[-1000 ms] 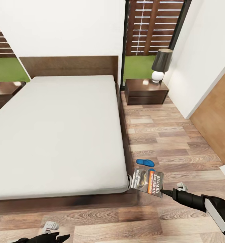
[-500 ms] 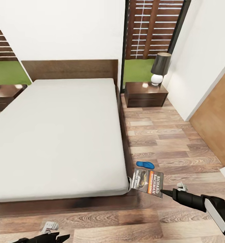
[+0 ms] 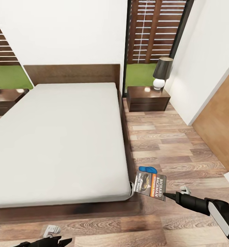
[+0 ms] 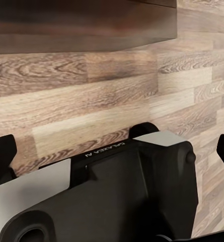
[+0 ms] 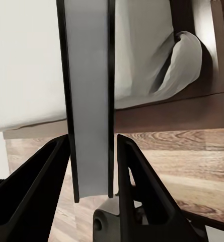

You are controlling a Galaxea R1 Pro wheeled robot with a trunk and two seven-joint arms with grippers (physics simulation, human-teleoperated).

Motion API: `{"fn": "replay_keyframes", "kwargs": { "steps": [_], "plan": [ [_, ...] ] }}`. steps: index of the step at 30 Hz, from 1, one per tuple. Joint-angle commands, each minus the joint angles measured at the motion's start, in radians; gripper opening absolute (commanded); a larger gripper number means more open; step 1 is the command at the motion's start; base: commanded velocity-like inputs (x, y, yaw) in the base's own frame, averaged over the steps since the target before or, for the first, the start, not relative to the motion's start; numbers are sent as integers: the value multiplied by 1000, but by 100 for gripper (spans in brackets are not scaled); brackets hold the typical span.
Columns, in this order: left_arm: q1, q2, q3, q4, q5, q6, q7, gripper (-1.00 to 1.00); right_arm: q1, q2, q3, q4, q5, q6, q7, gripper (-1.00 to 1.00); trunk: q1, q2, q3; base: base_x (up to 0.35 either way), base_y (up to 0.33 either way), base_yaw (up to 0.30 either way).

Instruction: In the bedroom, move the book from the bed onto either nightstand, and place the two sandals side by side next to the bed.

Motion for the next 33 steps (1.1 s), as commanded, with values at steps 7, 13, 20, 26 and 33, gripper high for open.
{"fn": "replay_keyframes", "kwargs": {
  "steps": [7,13,20,26,33],
  "plan": [
    [-1,0,8,-1,-9,2,-5,100,0,0,-1,0,-2,5,1,-100,0,-1,10,0,0,0],
    [-1,-1,8,-1,-9,2,-5,100,0,0,-1,0,-2,5,0,-100,0,-1,20,0,0,0],
    [-1,-1,8,-1,-9,2,-5,100,0,0,-1,0,-2,5,1,-100,0,-1,31,0,0,0],
    [-1,-1,8,-1,-9,2,-5,100,0,0,-1,0,-2,5,0,-100,0,-1,40,0,0,0],
    [-1,-1,8,-1,-9,2,-5,100,0,0,-1,0,-2,5,1,-100,0,-1,52,0,0,0]
  ]
}}
